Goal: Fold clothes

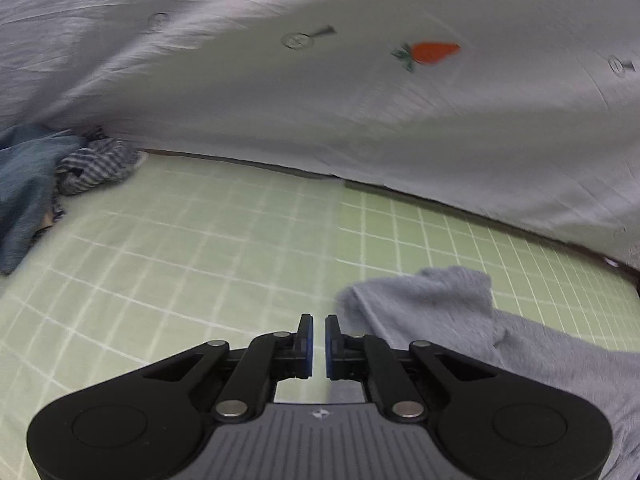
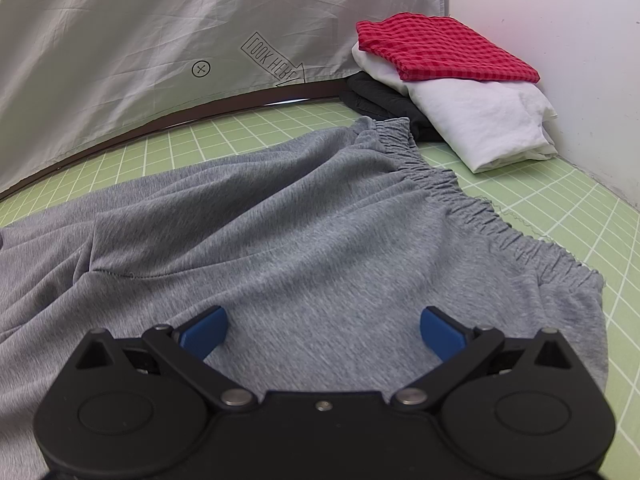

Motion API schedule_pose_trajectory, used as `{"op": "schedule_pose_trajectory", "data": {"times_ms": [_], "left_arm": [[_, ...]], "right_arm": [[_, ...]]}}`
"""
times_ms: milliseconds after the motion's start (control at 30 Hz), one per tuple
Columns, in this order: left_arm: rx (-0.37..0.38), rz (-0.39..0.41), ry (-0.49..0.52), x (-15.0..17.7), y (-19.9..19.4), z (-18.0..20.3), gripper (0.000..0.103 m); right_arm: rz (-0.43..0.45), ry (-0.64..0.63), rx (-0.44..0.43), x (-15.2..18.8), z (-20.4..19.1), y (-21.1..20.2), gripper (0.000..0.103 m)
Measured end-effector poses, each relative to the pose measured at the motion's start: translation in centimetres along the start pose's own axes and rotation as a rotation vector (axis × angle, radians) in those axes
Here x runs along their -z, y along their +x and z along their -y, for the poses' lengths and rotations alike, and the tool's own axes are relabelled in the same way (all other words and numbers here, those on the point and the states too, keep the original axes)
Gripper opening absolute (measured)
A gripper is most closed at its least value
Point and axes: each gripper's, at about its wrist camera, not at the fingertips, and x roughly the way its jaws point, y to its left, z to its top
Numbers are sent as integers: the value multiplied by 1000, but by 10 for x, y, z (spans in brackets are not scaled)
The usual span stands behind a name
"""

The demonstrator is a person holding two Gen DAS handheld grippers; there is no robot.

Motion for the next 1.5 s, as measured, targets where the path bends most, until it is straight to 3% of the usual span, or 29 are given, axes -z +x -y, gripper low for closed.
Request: {"op": "schedule_pose_trajectory", "data": {"times_ms": [67, 200, 367, 567, 733, 800, 900, 933, 967, 1067, 1267, 1367, 1500], "left_arm": [[-43, 18, -59, -9, -9, -26, 5], [-27, 13, -172, -18, -15, -60, 6], [68, -34, -125, -9, -5, -34, 20], [214, -130, -83, -6, 23, 14, 27], [230, -181, -55, -13, 43, 40, 43], [215, -190, -61, -15, 51, 43, 43], [195, -198, -73, -17, 58, 43, 40], [195, -197, -83, -18, 58, 41, 25], [205, -192, -103, -19, 58, 38, 1], [221, -158, -165, -23, 50, 24, 2], [176, -86, -222, -37, 21, -22, 2], [93, -29, -247, -55, 4, -63, 2], [-91, 52, -371, -80, -16, -138, 2]], "right_arm": [[0, -1, 0, 0, 0, 0, 103], [1, 0, 2, -1, 0, 1, 103], [1, 2, 4, -1, -1, 1, 103], [1, 2, 5, -2, -1, 1, 103], [1, 3, 6, -1, -2, 1, 103], [1, 3, 7, -1, -2, 1, 103], [2, 3, 6, -1, -2, 1, 103], [2, 3, 6, -1, -2, 1, 103], [2, 4, 7, -1, -2, 1, 103], [2, 4, 8, -2, -3, 0, 103], [2, 4, 8, -2, -2, 0, 103], [2, 5, 8, -2, -2, 0, 103], [2, 4, 8, -2, -2, 0, 103]]}}
